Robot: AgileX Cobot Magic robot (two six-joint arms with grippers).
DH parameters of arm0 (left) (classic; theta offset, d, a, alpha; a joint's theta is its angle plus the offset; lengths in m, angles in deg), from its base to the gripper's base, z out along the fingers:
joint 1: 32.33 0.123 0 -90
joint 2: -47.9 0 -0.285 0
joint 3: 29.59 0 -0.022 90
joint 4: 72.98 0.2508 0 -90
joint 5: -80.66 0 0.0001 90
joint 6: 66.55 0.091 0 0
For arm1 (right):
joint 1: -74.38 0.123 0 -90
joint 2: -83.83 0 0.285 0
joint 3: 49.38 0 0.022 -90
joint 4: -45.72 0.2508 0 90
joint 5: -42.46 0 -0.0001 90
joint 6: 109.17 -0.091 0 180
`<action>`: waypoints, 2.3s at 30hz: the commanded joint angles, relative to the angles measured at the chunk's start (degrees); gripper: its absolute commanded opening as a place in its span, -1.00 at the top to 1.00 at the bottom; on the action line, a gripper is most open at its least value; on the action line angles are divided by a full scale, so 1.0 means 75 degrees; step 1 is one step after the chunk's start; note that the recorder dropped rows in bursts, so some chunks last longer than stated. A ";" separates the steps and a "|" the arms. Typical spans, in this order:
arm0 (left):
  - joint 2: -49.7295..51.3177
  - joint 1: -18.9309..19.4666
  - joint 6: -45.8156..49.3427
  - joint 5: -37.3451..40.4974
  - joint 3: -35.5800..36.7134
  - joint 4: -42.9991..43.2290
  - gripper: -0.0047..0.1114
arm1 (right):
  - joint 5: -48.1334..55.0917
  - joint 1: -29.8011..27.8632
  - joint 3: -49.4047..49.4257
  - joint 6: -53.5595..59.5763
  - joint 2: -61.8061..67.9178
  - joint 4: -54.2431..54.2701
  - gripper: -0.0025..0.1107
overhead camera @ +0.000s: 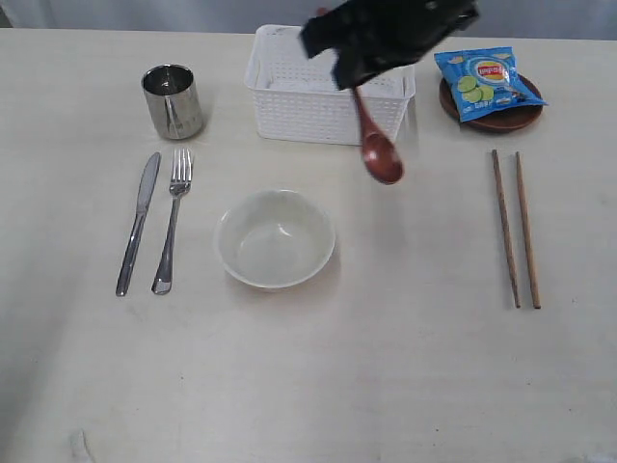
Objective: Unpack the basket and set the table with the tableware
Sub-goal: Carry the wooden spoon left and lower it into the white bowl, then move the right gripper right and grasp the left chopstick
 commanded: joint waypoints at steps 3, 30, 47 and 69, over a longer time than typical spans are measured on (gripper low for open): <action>-0.0027 -0.0021 -0.0111 -0.0531 0.0250 0.0041 0.92 | -0.1298 0.1499 -0.0009 -0.0695 0.0356 -0.1140 0.96; -0.0027 -0.0021 -0.0111 -0.0531 0.0250 0.0041 0.92 | -0.1861 0.1618 -0.0009 -0.0820 0.2140 -0.0174 0.96; -0.0027 -0.0021 -0.0111 -0.0499 0.0250 0.0041 0.92 | -0.1730 0.1438 -0.0021 -0.0820 0.1772 -0.0285 0.14; -0.0027 -0.0021 -0.0111 -0.0498 0.0250 0.0007 0.92 | 0.1205 -0.2921 0.0967 -0.2462 0.0344 -0.1569 0.14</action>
